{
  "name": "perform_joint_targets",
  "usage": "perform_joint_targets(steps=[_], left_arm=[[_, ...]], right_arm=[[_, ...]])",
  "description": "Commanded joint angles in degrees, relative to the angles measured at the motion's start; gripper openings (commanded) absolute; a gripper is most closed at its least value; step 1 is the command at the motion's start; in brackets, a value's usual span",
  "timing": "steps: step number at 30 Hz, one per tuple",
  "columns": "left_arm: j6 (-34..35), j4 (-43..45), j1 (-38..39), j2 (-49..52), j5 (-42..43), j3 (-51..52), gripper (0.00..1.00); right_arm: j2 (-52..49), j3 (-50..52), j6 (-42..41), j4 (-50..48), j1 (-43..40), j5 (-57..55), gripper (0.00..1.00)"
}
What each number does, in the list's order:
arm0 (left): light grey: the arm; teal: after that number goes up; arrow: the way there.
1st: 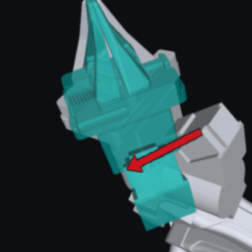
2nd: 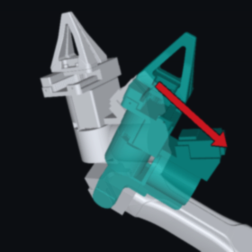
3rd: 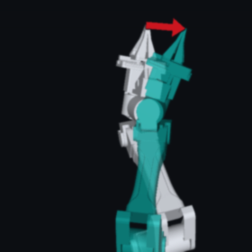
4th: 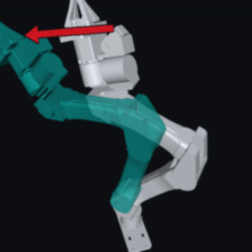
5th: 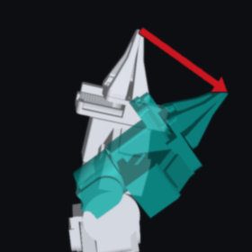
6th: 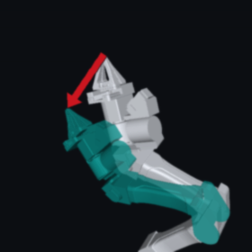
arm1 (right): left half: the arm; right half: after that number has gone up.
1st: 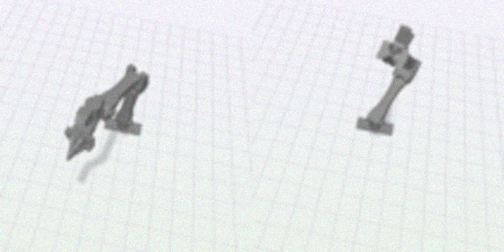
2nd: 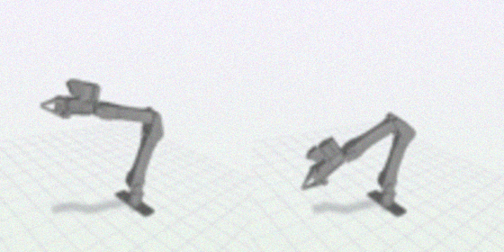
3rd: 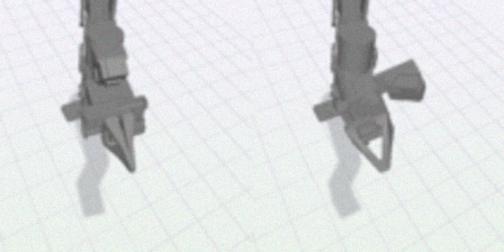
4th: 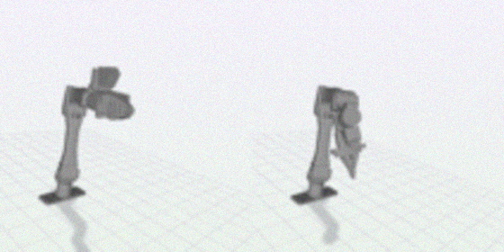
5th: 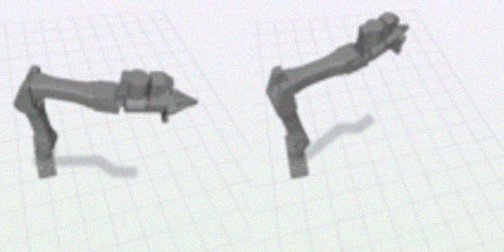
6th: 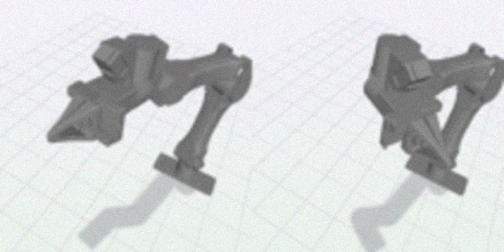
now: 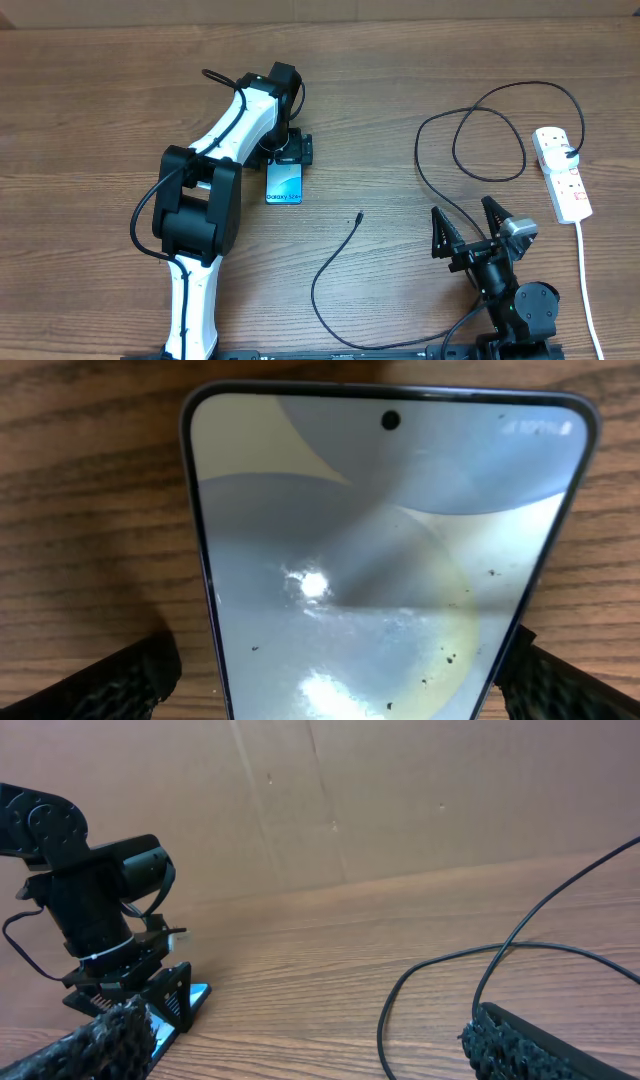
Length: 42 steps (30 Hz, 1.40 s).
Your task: Plug charger to phone and switch on socket
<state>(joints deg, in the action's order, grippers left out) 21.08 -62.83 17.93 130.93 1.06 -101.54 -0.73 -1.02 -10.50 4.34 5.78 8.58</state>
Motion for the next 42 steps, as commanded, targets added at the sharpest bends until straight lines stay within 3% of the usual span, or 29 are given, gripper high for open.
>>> perform_joint_targets(steps=[1,6,9,11,14,16,42], left_arm=[[5.3,-0.1,0.1,2.8,0.2,2.9,1.00],[7.0,0.1,0.1,2.8,1.6,2.9,1.00],[6.3,-0.4,0.1,2.8,1.7,2.9,0.88],[4.8,-0.6,0.2,2.8,1.7,2.9,0.86],[2.0,-0.5,0.2,2.8,1.9,2.9,0.88],[-0.3,-0.6,0.2,2.8,1.9,2.9,0.99],[-1.9,-2.1,2.0,2.8,1.5,2.9,1.00]], right_arm=[[0.5,0.6,0.1,-0.2,0.4,-0.3,1.00],[0.5,0.6,0.1,-0.2,0.4,-0.3,1.00],[0.5,0.6,0.1,-0.2,0.4,-0.3,1.00],[0.5,0.6,0.1,-0.2,0.4,-0.3,1.00],[0.5,0.6,0.1,-0.2,0.4,-0.3,1.00],[0.5,0.6,0.1,-0.2,0.4,-0.3,1.00],[0.5,0.6,0.6,-0.5,0.4,-1.4,1.00]])
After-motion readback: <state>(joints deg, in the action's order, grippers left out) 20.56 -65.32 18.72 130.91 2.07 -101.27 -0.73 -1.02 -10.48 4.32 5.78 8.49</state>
